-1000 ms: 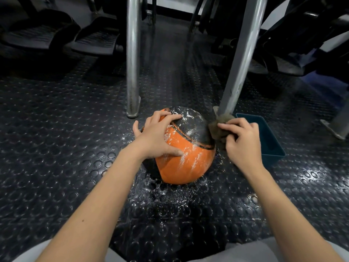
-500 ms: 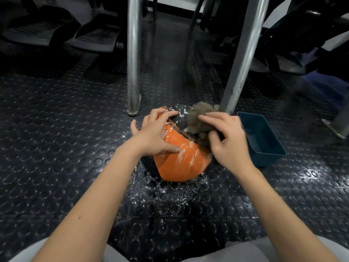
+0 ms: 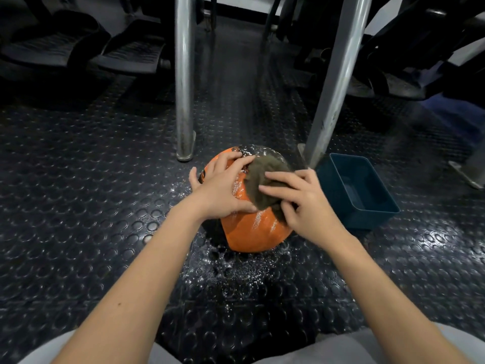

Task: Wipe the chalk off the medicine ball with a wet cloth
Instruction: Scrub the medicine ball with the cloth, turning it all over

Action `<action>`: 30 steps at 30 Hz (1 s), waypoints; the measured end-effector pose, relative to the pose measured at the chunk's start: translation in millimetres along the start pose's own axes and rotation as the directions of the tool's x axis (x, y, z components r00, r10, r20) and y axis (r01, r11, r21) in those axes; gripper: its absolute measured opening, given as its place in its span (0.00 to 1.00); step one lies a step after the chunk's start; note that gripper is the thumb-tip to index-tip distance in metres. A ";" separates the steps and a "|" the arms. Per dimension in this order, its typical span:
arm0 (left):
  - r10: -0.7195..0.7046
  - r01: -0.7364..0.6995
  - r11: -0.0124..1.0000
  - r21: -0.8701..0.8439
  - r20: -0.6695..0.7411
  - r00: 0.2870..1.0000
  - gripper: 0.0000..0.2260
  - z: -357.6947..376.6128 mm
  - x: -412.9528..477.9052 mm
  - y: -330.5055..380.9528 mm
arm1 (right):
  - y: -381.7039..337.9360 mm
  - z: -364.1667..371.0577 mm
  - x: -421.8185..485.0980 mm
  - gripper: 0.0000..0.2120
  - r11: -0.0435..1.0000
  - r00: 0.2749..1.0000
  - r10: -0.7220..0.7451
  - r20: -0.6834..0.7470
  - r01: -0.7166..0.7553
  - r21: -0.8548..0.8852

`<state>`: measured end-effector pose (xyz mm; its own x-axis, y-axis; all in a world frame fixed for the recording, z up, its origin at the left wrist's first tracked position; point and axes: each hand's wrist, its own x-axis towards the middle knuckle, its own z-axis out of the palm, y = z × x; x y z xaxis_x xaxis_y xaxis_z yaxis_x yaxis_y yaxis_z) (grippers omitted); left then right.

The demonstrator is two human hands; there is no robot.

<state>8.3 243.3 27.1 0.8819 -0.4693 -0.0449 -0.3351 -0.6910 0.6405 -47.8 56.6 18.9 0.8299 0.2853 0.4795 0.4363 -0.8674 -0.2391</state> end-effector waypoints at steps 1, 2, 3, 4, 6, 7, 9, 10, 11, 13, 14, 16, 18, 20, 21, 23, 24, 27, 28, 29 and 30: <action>0.001 -0.001 1.000 -0.004 0.000 1.000 0.42 -0.1 0.5 -0.4 | 8.3 -0.1 -1.9 0.19 0.997 0.997 0.073 0.002 -0.073 -0.017; 0.000 0.000 1.000 -0.009 -0.001 1.000 0.42 -0.2 0.5 -1.0 | 17.8 -2.4 -3.5 0.19 0.985 0.985 0.169 -0.026 -0.170 -0.038; -0.001 0.001 1.000 -0.014 -0.001 1.000 0.42 -0.4 0.6 -1.4 | 26.0 -6.7 -4.5 0.20 0.963 0.963 0.260 -0.068 -0.264 -0.062; -0.001 0.001 1.000 -0.017 0.000 1.000 0.42 -0.8 0.8 -1.5 | 29.9 -12.4 -4.0 0.21 0.942 0.941 0.315 -0.126 -0.326 -0.078; -0.003 0.003 1.000 -0.018 -0.002 1.000 0.42 -2.3 2.1 -2.4 | 25.0 -20.3 2.6 0.21 0.951 0.931 0.277 -0.236 -0.301 -0.070; -0.006 0.006 1.000 -0.016 -0.002 1.000 0.42 -2.6 2.0 -2.7 | 18.3 -20.2 5.0 0.20 0.971 0.946 0.213 -0.244 -0.233 -0.054; -0.006 0.006 1.000 -0.010 -0.008 1.000 0.42 -3.2 2.1 -3.3 | 4.3 -12.1 4.9 0.19 0.997 0.989 0.076 -0.128 -0.077 0.002; -0.004 0.004 1.000 -0.012 -0.009 1.000 0.42 -2.7 2.1 -2.8 | 0.8 -7.1 2.3 0.19 0.999 0.998 0.040 -0.050 -0.039 0.026; -0.004 0.004 1.000 -0.013 -0.008 1.000 0.42 -3.0 2.3 -2.5 | 1.2 -2.8 0.6 0.19 0.998 0.999 0.046 0.000 -0.046 0.034; -0.002 0.002 1.000 -0.017 -0.002 1.000 0.42 -2.7 2.2 -2.1 | 11.3 -4.5 -0.8 0.20 0.983 0.983 0.185 0.004 -0.185 0.023; 0.000 0.000 1.000 -0.016 0.002 1.000 0.41 -2.0 2.6 -1.3 | 16.7 -10.9 -1.0 0.20 0.962 0.962 0.274 -0.001 -0.274 -0.015; 0.010 -0.009 1.000 -0.005 0.005 1.000 0.42 -1.4 3.8 -0.3 | 21.2 -26.8 0.2 0.20 0.917 0.921 0.387 -0.040 -0.389 -0.084; 0.005 -0.005 1.000 0.009 0.007 1.000 0.42 -1.7 5.0 0.2 | 9.9 -35.3 6.2 0.19 0.937 0.932 0.338 -0.132 -0.346 -0.044; 0.000 0.000 1.000 0.007 0.012 1.000 0.42 -1.0 4.2 0.7 | -4.2 -32.4 7.7 0.19 0.980 0.977 0.196 -0.090 -0.193 0.038; 0.003 -0.003 1.000 0.003 0.008 1.000 0.42 -1.1 4.0 0.5 | -6.4 -27.1 5.5 0.18 0.991 0.993 0.117 -0.016 -0.116 0.069; 0.007 -0.007 1.000 -0.008 0.004 1.000 0.41 -1.9 3.1 0.3 | 0.7 -16.5 -1.3 0.15 0.996 0.993 0.026 0.113 -0.035 0.080; 0.007 -0.007 1.000 -0.017 0.002 1.000 0.41 -1.7 2.6 0.2 | 8.8 -14.8 -4.4 0.14 0.996 0.991 0.048 0.126 -0.057 0.066; 0.017 -0.017 0.999 -0.032 0.002 1.000 0.42 0.0 2.7 1.9 | 28.7 -23.0 -8.8 0.14 0.959 0.959 0.282 0.025 -0.281 -0.048; 0.020 -0.020 0.999 -0.029 0.000 1.000 0.42 0.4 3.1 2.4 | 29.0 -26.9 -7.0 0.14 0.940 0.944 0.328 -0.041 -0.330 -0.083; 0.021 -0.021 0.999 -0.026 -0.003 1.000 0.42 0.5 3.7 2.4 | 26.0 -29.5 -4.0 0.14 0.941 0.941 0.319 -0.115 -0.329 -0.082; 0.019 -0.019 1.000 -0.025 -0.004 1.000 0.42 0.6 3.7 2.6 | 19.4 -30.5 -0.8 0.14 0.958 0.947 0.274 -0.166 -0.285 -0.046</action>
<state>10.5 239.4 28.1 0.8767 -0.4802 -0.0292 -0.3438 -0.6678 0.6602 -50.6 27.1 39.6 0.8479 -0.0348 0.5290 0.1655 -0.9306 -0.3265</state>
